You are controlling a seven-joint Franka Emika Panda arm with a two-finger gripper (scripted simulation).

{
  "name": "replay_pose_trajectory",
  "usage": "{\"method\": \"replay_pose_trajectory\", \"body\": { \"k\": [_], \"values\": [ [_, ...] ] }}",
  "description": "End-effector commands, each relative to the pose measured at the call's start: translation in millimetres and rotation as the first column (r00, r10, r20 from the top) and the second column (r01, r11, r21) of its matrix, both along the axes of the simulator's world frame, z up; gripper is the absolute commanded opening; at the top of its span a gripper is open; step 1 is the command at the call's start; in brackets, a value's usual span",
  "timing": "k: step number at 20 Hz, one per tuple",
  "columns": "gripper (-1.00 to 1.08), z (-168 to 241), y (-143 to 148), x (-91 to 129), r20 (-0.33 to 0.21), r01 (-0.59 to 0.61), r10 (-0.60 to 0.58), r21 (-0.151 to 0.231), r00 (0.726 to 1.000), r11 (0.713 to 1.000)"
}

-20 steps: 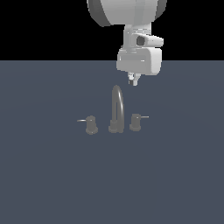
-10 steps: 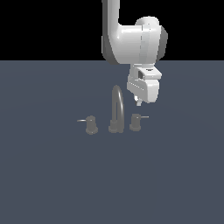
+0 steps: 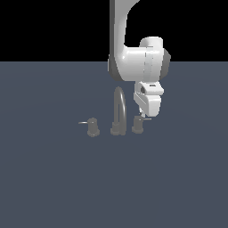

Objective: Turn on the faucet by rotating a designated handle.

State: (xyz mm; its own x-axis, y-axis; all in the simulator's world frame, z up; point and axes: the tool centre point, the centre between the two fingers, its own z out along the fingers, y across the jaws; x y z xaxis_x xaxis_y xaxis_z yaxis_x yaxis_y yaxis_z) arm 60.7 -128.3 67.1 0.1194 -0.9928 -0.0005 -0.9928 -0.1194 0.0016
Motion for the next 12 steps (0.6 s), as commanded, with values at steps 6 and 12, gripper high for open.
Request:
{"method": "replay_pose_trajectory", "body": {
  "k": [6, 12],
  "values": [
    [-1.00, -3.9, -1.3, 0.3, 0.001, 0.011, -0.011, 0.000, 1.000, 1.000],
    [-1.00, -4.2, -14.5, -18.5, 0.001, 0.011, -0.011, 0.000, 1.000, 1.000]
  ]
}}
